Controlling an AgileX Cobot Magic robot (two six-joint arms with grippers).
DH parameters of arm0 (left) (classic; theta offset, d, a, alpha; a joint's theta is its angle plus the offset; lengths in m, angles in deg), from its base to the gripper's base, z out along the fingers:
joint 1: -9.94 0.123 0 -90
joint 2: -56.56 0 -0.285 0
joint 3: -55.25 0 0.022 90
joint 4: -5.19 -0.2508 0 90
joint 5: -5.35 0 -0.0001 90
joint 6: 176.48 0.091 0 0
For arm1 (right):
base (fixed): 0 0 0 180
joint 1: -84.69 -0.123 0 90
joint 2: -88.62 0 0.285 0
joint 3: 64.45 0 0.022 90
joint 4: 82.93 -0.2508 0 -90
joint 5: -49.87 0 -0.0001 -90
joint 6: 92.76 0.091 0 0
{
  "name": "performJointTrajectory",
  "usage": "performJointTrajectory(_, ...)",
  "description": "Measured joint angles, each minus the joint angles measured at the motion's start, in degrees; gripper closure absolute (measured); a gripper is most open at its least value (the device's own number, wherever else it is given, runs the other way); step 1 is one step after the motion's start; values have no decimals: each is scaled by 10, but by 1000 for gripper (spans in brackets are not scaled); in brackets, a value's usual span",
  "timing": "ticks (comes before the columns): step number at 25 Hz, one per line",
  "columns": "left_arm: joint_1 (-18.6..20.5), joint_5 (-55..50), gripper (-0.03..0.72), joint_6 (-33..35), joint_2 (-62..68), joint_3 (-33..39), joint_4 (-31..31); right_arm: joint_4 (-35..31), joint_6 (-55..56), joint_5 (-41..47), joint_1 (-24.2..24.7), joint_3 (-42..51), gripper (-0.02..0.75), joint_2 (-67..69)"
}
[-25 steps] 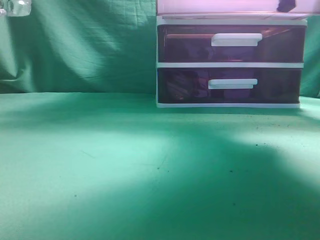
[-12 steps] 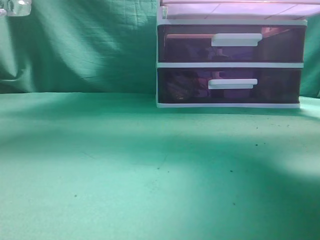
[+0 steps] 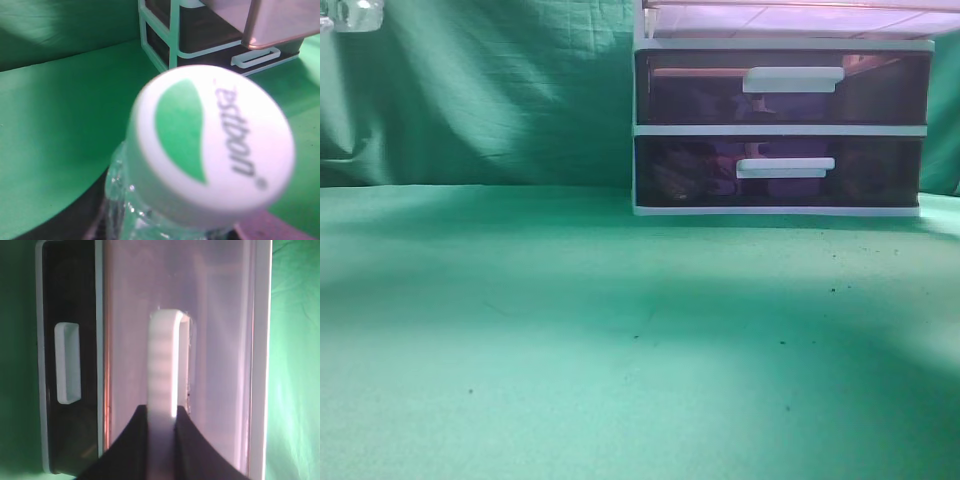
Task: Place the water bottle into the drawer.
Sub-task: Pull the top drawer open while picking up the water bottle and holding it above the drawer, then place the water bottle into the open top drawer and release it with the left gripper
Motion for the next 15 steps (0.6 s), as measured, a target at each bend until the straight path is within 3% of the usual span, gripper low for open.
performJointTrajectory(4, 0, 19, 395, 0, 0, 0, 0, 3, 2, 7, -2, 2, 651, -10)
performJointTrajectory(9, 0, 25, 395, 0, 13, -45, 0, 1, 7, 45, -43, 2, 651, -26)
performJointTrajectory(12, -5, 8, 395, 21, 43, -116, 0, -1, 8, 58, -53, 2, 651, -29)
performJointTrajectory(15, -27, -68, 395, 93, 99, -212, 0, -2, 9, 65, -53, 2, 651, -29)
